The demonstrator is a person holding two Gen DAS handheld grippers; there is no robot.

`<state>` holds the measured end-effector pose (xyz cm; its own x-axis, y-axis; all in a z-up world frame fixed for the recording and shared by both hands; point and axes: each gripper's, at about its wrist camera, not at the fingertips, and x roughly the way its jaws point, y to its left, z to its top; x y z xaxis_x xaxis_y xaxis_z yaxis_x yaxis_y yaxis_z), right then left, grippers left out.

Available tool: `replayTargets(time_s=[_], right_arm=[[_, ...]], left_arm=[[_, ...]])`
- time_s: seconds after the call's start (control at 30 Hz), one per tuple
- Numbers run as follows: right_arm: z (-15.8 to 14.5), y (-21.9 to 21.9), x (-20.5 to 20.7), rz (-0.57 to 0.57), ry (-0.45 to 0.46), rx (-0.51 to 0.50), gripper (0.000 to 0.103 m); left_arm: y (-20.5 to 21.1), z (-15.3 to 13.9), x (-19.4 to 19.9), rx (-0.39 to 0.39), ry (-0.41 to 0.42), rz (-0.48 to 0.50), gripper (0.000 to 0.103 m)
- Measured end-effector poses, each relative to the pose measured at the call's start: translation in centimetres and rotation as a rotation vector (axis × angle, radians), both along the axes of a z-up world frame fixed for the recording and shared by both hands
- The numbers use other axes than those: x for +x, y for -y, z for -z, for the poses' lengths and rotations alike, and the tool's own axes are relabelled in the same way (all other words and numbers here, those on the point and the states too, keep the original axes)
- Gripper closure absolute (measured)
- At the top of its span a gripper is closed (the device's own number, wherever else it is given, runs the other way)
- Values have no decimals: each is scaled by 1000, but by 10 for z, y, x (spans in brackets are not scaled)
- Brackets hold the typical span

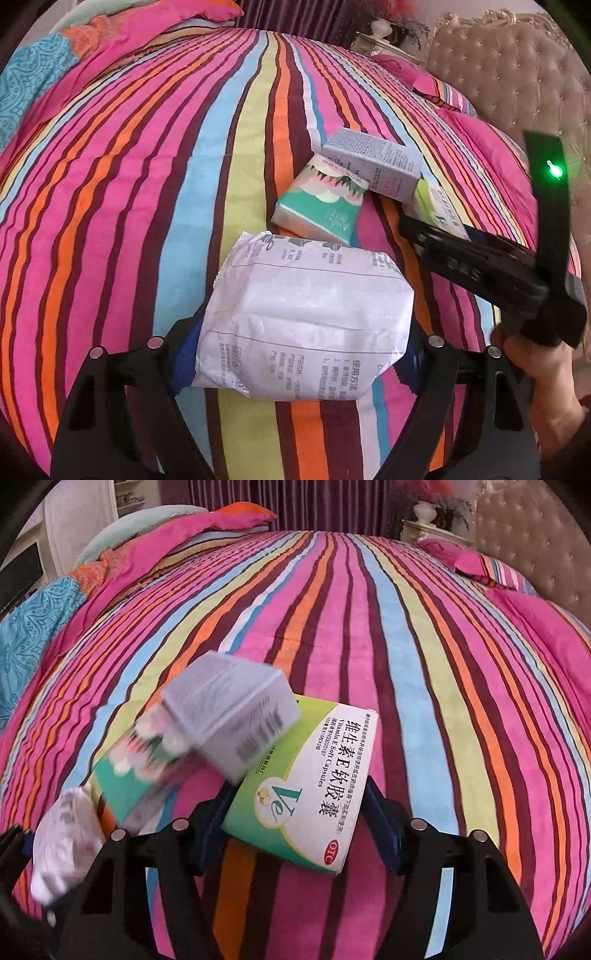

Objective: Collect trash
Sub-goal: 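Grasp the white printed packet with the left tool while the right tool grasps the green vitamin E box, then carry the white packet and vitamin E box down over the wastebasket with both tools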

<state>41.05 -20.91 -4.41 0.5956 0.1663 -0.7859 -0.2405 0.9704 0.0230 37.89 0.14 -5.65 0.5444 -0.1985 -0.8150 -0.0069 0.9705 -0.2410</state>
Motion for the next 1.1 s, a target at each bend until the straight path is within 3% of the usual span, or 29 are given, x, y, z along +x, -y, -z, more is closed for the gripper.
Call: replayTargets(time_s=[0.57,1.1], right_arm=[[-16,62,-130,100,-33,170,47],[-39,42,-249,12,-4,207,49]], left_arm=[[-20,-4,-99,9,-20,-9,22],[-20,-13,-211,6,-7,39,22]])
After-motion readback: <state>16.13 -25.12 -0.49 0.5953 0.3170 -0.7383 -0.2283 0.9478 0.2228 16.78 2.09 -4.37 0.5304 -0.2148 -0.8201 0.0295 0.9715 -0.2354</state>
